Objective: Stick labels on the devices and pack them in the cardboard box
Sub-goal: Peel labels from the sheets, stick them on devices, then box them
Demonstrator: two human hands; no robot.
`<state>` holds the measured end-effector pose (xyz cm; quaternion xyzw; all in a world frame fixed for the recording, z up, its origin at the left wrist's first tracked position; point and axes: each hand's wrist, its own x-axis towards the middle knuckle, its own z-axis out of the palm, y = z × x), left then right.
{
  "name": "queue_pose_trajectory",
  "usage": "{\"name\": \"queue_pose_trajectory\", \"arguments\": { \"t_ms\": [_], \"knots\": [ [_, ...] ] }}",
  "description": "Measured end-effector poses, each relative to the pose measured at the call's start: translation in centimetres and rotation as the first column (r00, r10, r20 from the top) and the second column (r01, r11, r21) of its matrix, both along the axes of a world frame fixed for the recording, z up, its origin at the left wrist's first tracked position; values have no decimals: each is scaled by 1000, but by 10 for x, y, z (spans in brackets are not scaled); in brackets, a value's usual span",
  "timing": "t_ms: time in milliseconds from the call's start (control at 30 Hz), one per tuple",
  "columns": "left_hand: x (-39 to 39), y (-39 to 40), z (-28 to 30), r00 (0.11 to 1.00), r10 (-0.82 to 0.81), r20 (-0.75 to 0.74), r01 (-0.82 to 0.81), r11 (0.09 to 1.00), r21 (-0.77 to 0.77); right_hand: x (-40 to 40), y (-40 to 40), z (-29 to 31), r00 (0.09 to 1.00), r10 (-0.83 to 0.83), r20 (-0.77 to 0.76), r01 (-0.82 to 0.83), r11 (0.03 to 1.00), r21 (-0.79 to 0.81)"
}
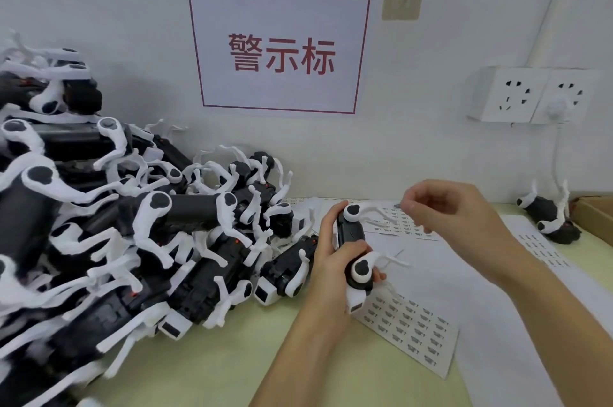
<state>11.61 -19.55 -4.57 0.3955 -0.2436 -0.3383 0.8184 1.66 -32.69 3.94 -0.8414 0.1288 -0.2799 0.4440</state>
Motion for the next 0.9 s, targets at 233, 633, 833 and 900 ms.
{"name": "queue_pose_trajectory", "arguments": {
  "t_ms": [233,633,833,900],
  "knots": [
    [7,4,-4,991,-102,86,99,994,46,18,-2,-14,988,23,-153,-45,989,-141],
    [3,-1,-7,989,-11,150,-7,993,120,16,-2,-11,959,54,-277,-139,946,-295],
    [4,-1,-10,987,-31,159,15,995,103,18,3,-9,956,31,-293,-138,926,-352],
    [3,-1,-10,986,-33,163,17,995,102,19,5,-8,957,25,-288,-136,918,-373]
  ]
}}
